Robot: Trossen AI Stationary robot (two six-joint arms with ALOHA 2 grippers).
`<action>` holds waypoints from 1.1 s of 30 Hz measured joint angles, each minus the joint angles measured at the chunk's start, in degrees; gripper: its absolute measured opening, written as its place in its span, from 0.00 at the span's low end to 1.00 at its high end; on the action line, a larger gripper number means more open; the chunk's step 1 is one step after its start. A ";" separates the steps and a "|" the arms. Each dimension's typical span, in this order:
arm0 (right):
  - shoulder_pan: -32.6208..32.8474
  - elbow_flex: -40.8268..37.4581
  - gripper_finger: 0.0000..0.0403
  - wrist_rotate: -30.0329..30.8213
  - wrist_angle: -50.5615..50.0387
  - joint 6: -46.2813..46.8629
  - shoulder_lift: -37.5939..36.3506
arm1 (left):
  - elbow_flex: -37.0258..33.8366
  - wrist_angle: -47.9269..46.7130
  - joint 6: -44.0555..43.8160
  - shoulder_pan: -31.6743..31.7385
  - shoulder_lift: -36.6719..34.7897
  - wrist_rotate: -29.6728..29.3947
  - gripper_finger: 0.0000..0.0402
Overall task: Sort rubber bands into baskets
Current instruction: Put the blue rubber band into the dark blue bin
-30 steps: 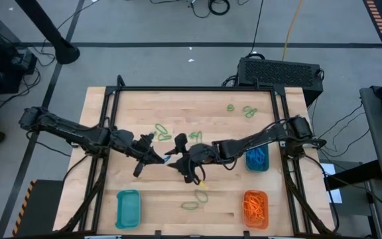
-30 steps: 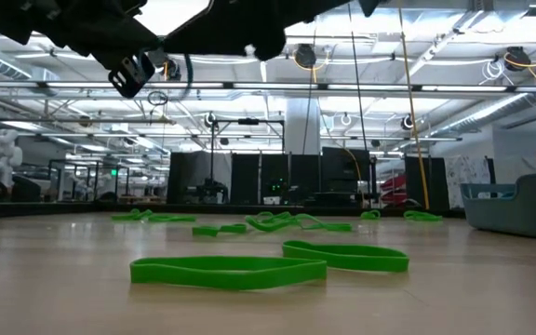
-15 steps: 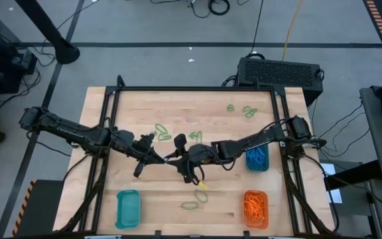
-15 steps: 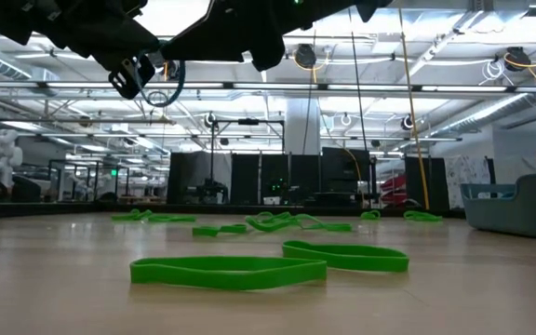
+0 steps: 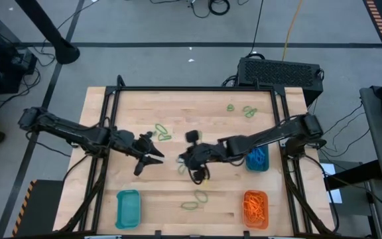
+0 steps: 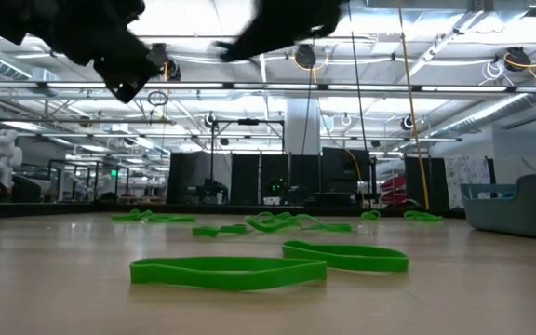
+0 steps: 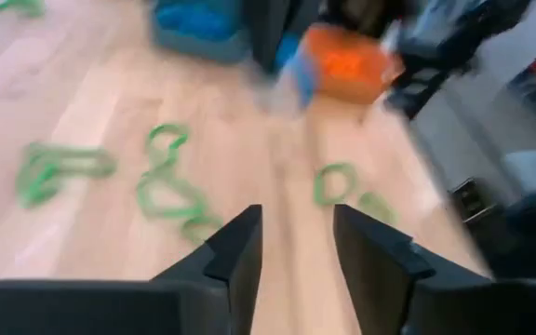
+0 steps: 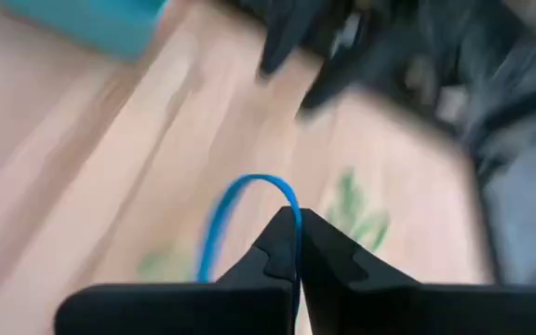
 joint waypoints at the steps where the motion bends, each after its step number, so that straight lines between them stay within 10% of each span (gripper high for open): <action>1: 0.25 0.37 0.00 -0.18 -5.66 4.13 -1.49 | 0.00 -2.05 0.70 0.24 -0.49 -0.87 0.36; 10: 4.32 -3.61 0.00 -5.71 -49.45 41.12 -12.26 | 0.00 -15.85 4.72 1.17 -0.30 -18.51 0.37; 23: 5.61 -29.26 0.00 -11.29 -49.17 59.30 -26.72 | 0.00 -19.81 6.76 12.68 8.51 -17.12 0.37; 33: 4.05 -32.89 0.06 -11.99 -56.01 69.54 -27.92 | 0.00 -10.79 9.45 15.00 15.25 -9.51 0.37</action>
